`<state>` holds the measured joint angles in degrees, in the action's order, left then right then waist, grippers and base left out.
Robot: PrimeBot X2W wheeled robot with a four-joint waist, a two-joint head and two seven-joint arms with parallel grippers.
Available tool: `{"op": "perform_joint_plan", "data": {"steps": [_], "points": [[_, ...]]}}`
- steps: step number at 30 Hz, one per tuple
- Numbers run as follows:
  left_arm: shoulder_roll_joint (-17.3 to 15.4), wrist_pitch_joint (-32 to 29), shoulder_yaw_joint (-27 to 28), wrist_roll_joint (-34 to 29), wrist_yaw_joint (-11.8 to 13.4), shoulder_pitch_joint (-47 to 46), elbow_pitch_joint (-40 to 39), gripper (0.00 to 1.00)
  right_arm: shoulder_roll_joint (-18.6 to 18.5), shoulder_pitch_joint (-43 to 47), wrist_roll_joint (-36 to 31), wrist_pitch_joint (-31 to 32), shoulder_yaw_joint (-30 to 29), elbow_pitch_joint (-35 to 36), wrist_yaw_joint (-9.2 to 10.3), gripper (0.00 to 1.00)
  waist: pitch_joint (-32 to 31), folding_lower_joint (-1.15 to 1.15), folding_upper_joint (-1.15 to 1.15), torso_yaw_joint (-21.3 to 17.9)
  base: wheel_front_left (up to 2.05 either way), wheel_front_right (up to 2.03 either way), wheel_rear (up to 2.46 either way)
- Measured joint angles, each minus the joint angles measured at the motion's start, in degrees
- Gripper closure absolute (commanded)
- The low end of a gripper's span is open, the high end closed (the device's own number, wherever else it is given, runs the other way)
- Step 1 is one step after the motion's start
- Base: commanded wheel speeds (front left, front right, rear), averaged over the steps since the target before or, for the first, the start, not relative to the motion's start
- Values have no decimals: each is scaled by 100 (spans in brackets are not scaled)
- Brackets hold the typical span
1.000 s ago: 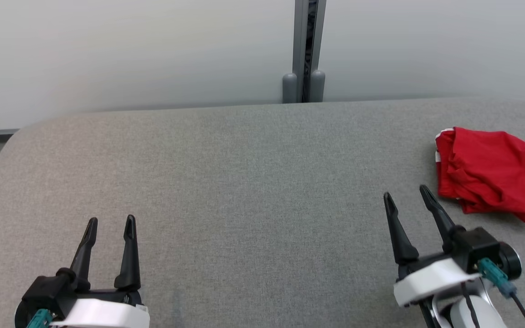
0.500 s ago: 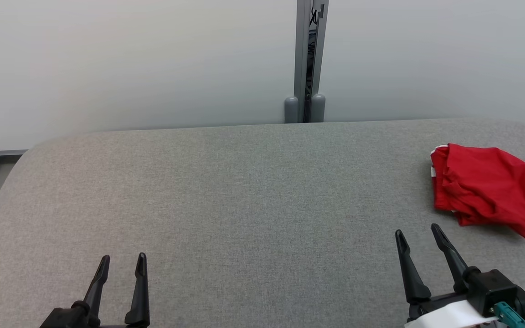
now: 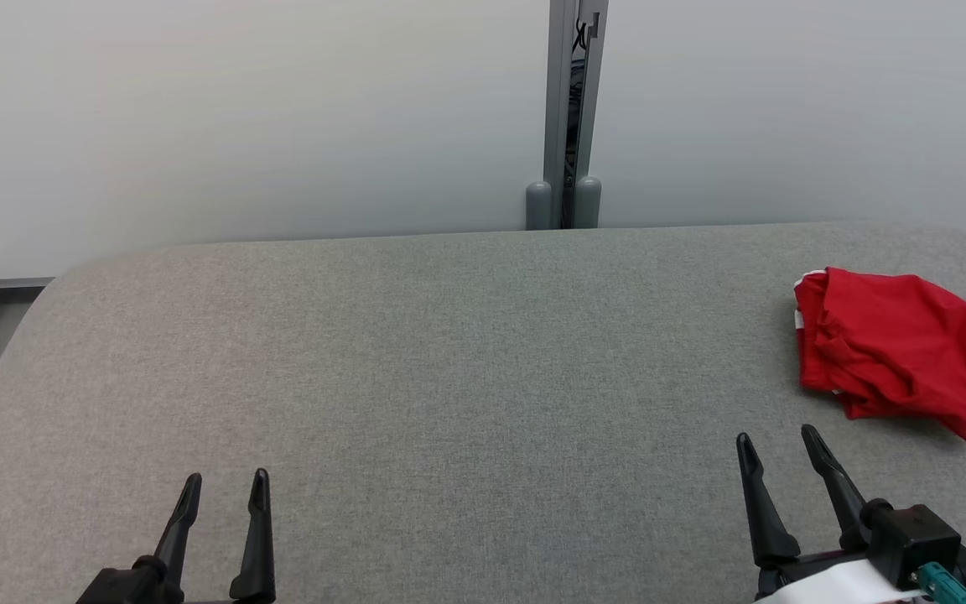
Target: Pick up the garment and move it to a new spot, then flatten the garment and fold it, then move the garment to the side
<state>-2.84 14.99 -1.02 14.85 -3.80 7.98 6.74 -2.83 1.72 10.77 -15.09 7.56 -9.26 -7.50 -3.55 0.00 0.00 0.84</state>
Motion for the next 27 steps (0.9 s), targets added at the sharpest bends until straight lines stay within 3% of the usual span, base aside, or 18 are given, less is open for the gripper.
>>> {"op": "perform_joint_plan", "data": {"steps": [4, 5, 10, 27], "points": [[0, 0, 12, -59, 13, -1, 10, 0, 0, 0, 14, 0, 2, -14, 0, 0, -10, 0, 0, 10, 0, 0, 0], [5, -3, 9, -63, 13, 3, 49, 100, 5, 5, 12, 1, 13, -56, 0, 100, -11, 0, 0, 11, 0, 0, 0], [48, -79, 3, 10, 10, 123, 319, 100, 56, 162, 92, 34, 44, -267, 0, 100, -7, 0, 0, 11, 0, 0, 0], [46, -403, 238, 1813, -36, 46, 233, 100, 1, -253, 2070, 544, -34, -569, 1, 100, 49, 0, 0, -2, 0, 0, 0]]}}
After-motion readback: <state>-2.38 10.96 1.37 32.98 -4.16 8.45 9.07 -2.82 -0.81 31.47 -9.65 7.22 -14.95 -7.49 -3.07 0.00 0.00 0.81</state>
